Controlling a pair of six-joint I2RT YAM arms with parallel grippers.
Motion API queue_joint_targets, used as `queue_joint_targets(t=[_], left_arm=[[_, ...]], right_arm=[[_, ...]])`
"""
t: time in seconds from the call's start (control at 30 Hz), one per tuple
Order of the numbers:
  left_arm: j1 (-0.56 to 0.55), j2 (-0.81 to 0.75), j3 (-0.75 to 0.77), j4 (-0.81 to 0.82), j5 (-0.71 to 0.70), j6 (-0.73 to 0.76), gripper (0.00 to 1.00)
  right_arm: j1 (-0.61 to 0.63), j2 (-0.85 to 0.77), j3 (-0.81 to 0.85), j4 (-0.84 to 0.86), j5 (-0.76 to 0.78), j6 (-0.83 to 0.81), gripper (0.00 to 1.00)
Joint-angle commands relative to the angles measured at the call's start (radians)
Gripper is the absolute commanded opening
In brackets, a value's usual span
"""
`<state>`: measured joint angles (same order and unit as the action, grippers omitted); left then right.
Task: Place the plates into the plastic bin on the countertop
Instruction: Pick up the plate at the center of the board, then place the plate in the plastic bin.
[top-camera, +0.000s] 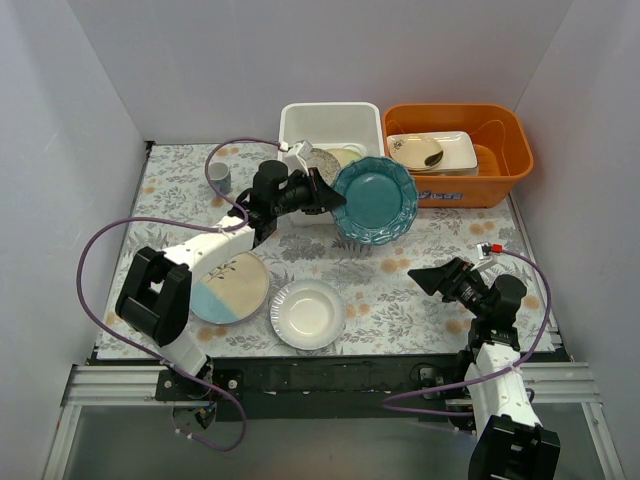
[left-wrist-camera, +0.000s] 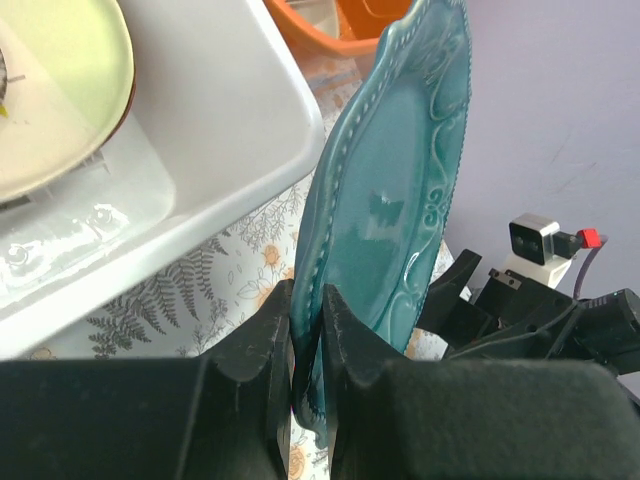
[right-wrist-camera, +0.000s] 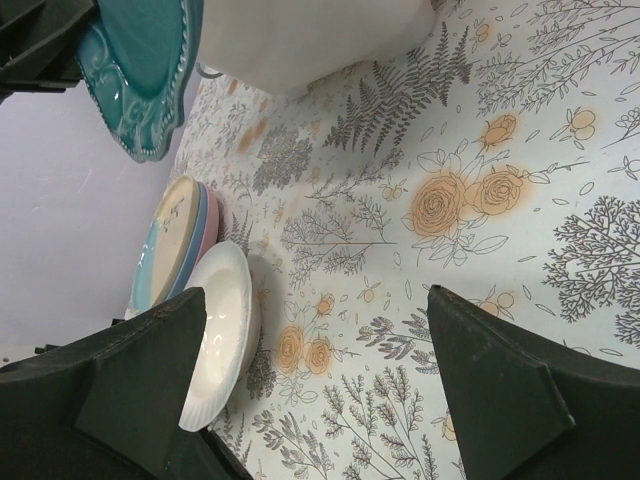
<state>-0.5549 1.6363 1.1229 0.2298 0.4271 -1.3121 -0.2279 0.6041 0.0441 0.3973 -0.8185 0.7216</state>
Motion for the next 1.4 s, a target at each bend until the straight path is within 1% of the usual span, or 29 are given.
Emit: queue_joint_targets(t=[0.0,0.23,0.57,1.0,1.37], left_arm=[[0.015,-0.107,0.103,0.089,0.015,-0.006,0.0],[0.033,-0.101,0.136,0.071,-0.01,-0.009,0.0],[0.065,-0.055,0.235,0.002,-0.05,-0.021,0.0],[0.133,0.0,0.31,-0.015,-0.074,-0.062,0.0],[0.151,0.036,0.377,-0.063,-0.148,-0.033,0.0]], right_arm=[[-0.002,0.005,-0.133,0.015,-0.016,-0.021,0.98],[-0.002,0.006,-0.133,0.017,-0.018,-0.024,0.98],[-0.002,0.008,-0.133,0.015,-0.021,-0.027,0.98],[-0.004,0.019,-0.131,0.014,-0.019,-0.034,0.98],[-0.004,0.04,-0.128,0.023,-0.016,-0.04,0.98]])
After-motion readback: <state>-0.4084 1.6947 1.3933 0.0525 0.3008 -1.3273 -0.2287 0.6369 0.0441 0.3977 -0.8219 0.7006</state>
